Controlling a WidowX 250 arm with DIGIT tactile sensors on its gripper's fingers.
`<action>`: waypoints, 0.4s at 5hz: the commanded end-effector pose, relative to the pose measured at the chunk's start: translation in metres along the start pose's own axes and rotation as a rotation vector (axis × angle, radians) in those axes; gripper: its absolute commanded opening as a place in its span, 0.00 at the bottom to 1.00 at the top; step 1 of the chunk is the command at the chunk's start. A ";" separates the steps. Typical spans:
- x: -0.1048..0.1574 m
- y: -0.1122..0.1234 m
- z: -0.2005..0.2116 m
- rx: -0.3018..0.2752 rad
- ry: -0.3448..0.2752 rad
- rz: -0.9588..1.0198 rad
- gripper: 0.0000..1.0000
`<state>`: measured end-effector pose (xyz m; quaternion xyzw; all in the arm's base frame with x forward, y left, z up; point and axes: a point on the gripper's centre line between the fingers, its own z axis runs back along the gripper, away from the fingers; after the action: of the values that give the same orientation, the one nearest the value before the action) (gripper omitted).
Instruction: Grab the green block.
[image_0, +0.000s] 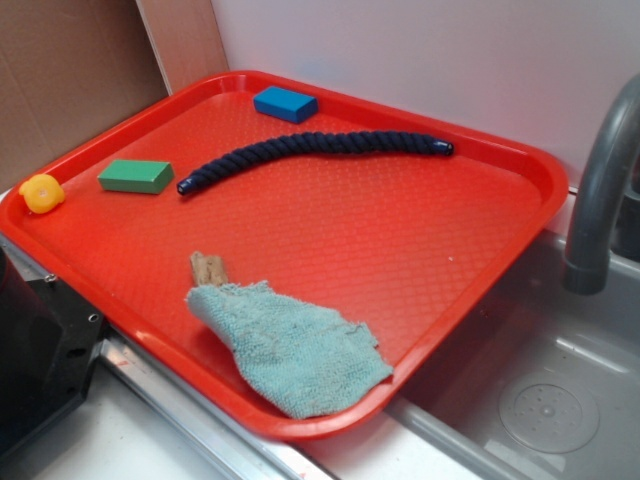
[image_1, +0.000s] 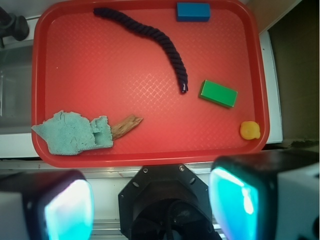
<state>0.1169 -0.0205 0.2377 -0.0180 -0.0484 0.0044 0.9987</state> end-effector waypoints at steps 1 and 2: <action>0.000 0.000 0.000 0.000 0.000 0.000 1.00; 0.031 0.052 -0.051 0.093 0.118 0.241 1.00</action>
<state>0.1507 0.0245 0.1822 0.0200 0.0268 0.1221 0.9919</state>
